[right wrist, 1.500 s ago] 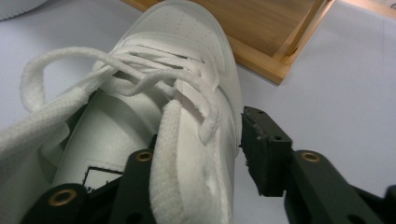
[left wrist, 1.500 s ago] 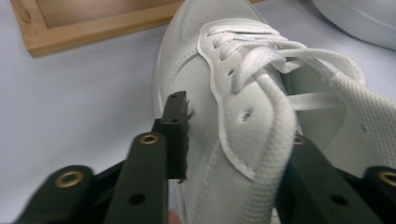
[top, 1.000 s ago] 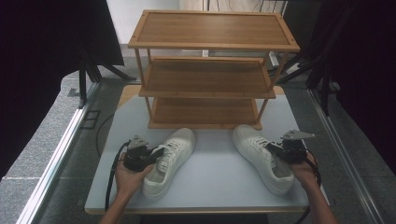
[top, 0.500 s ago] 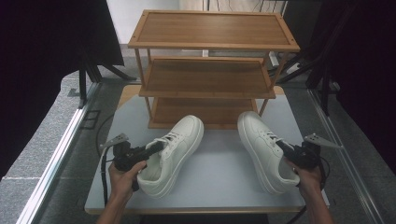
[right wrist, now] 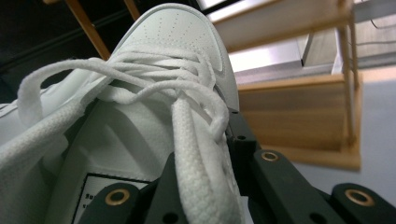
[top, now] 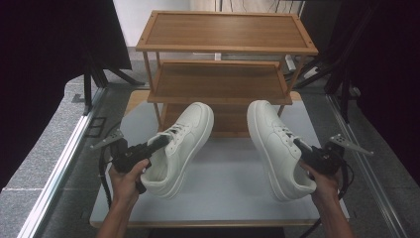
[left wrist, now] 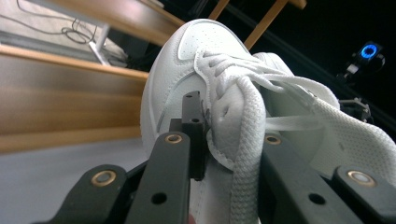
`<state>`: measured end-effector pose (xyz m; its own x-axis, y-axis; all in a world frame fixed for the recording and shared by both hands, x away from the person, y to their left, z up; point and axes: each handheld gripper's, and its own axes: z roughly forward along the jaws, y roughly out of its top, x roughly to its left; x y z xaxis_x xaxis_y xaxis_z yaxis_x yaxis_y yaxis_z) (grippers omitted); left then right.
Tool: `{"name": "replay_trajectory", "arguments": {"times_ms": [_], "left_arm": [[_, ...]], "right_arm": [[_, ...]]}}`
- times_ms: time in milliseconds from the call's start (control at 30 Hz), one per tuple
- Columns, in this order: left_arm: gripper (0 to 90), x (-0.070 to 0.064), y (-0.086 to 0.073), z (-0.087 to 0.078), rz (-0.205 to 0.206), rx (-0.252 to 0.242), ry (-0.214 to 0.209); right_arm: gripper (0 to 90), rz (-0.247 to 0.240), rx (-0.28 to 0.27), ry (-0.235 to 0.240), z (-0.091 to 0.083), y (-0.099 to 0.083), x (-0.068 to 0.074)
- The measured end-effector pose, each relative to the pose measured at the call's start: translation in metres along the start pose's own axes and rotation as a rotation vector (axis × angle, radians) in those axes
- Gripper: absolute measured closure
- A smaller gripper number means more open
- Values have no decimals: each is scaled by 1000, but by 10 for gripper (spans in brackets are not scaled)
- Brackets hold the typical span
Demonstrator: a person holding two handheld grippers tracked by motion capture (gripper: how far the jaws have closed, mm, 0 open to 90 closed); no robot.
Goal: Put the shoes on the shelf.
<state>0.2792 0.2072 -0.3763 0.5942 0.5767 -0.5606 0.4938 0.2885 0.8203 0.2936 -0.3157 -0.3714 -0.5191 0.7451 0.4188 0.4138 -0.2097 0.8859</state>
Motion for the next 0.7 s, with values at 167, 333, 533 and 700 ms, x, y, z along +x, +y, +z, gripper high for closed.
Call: {"name": "replay_trajectory", "arguments": {"times_ms": [167, 333, 533, 700], "left_arm": [[808, -7, 15, 5, 5, -33, -14], [809, -11, 24, 12, 12, -52, -30], [809, -15, 32, 23, 19, -56, -44], [811, -19, 43, 32, 17, -54, -63]], "right_arm": [[850, -20, -21, 19, 2, 20, 18], [849, -44, -44, 2, 8, 32, 26], [848, -31, -47, -4, 20, 42, 32], [848, -51, -42, -28, 31, 50, 38]]}}
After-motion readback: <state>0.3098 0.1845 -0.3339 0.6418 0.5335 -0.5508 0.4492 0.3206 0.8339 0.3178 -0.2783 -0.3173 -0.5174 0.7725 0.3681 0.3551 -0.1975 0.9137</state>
